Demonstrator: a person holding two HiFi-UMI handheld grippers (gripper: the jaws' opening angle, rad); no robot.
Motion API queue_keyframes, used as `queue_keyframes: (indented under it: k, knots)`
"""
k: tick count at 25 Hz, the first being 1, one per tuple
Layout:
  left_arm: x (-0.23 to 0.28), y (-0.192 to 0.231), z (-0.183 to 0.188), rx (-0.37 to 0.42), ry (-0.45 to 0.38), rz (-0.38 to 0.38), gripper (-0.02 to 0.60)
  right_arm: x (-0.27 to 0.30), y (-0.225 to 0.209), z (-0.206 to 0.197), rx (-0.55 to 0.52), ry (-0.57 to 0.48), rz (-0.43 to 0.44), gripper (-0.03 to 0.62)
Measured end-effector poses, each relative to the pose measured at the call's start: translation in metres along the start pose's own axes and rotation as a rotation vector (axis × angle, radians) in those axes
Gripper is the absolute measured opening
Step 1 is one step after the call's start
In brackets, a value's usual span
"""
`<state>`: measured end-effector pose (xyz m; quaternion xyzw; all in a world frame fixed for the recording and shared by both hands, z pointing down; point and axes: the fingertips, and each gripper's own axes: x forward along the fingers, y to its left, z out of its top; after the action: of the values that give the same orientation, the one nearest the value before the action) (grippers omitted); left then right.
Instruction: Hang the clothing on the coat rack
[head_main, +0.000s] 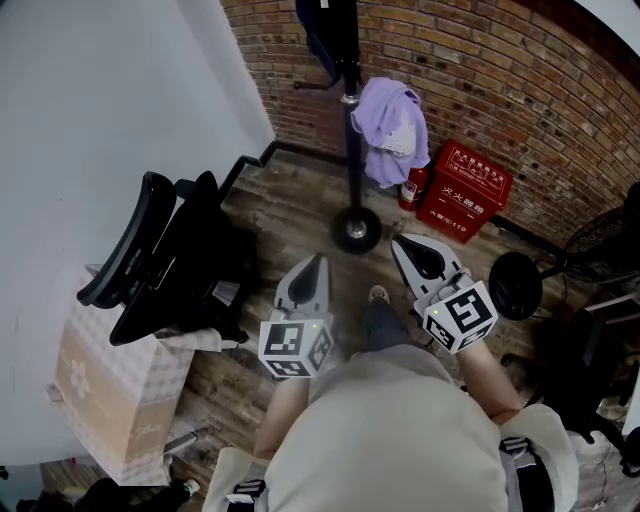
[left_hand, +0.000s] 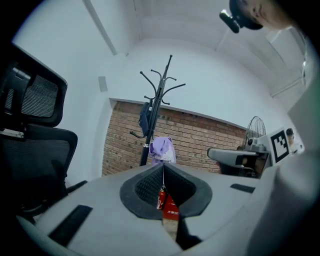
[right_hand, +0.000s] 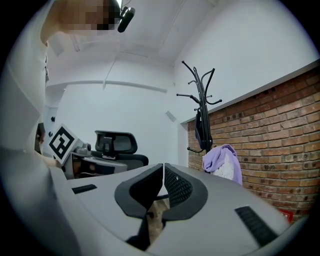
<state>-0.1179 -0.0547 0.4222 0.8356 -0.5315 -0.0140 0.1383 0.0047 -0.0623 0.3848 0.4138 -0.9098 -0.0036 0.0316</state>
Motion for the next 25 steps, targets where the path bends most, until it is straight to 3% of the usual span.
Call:
queue_keyframes:
  k: [25]
  knots:
    - [0.0018,-0.0099,0.0009,0.010,-0.002,0.005,0.005,-0.0099,-0.0070,0.0071,0.020,-0.037,-0.015,-0.002]
